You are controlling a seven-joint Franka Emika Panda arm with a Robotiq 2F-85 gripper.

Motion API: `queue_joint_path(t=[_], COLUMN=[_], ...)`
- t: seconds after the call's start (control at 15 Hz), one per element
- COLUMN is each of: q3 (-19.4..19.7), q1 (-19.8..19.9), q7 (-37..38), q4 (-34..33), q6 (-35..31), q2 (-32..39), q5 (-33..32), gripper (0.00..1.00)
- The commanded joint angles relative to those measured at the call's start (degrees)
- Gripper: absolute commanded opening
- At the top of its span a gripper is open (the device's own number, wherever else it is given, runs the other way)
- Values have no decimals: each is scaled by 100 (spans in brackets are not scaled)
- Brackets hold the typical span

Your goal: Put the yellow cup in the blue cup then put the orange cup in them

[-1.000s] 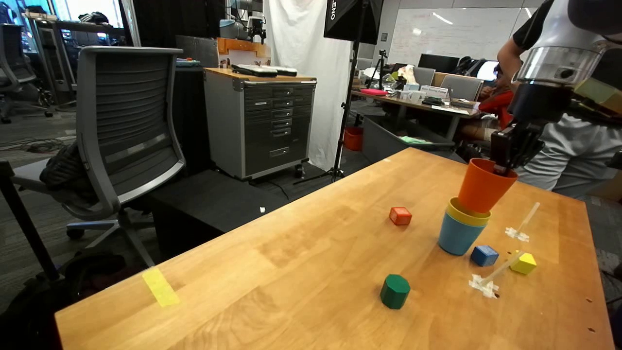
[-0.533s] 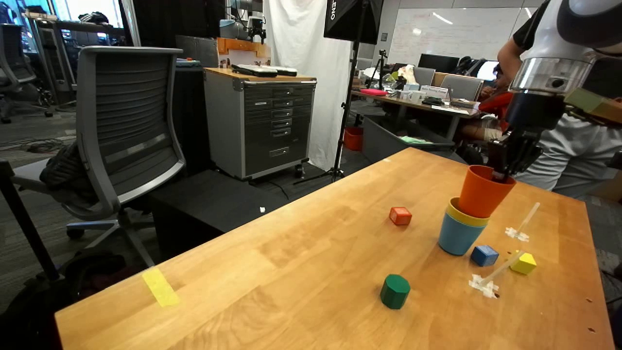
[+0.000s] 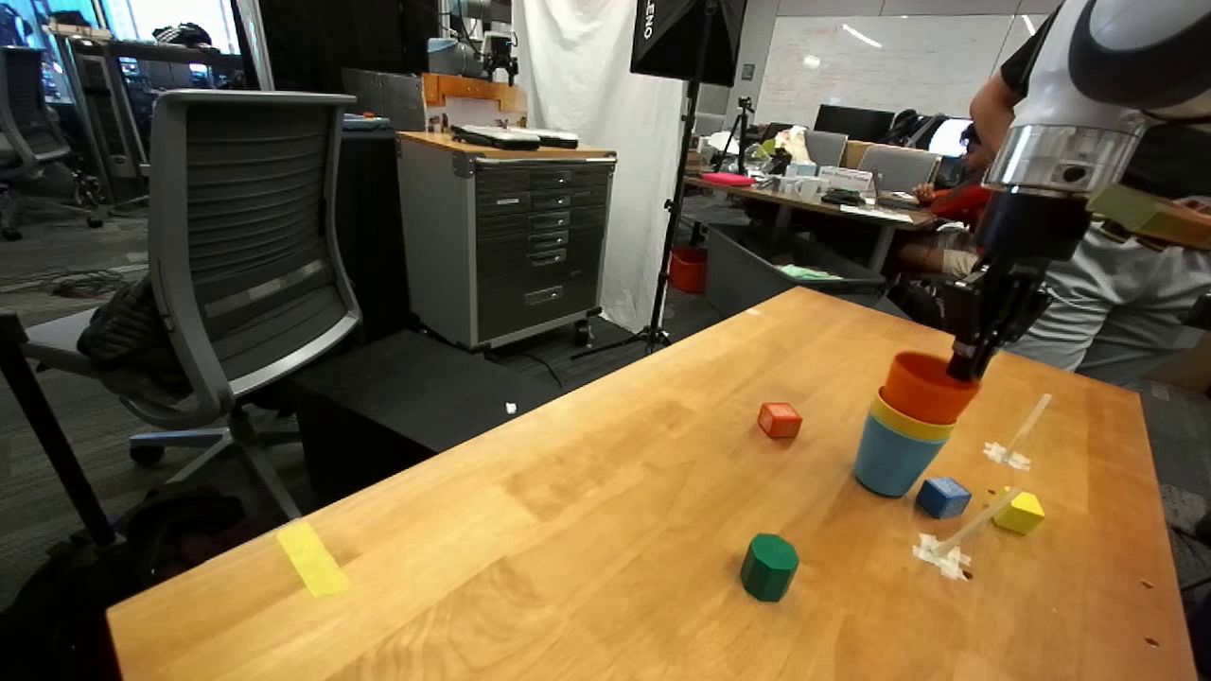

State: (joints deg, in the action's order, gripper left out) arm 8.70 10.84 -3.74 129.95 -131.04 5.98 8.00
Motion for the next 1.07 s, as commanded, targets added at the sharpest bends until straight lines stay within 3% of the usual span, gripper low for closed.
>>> queue_joint_path(t=[0.0, 0.47, 1.0], q3=[27, 19, -94], q1=[-26, -50, -161], q7=[83, 96, -1358], q4=[-146, -137, 103], q6=[20, 117, 1434], q2=[88, 19, -919], q5=[-66, -175, -534], gripper=[47, 98, 99])
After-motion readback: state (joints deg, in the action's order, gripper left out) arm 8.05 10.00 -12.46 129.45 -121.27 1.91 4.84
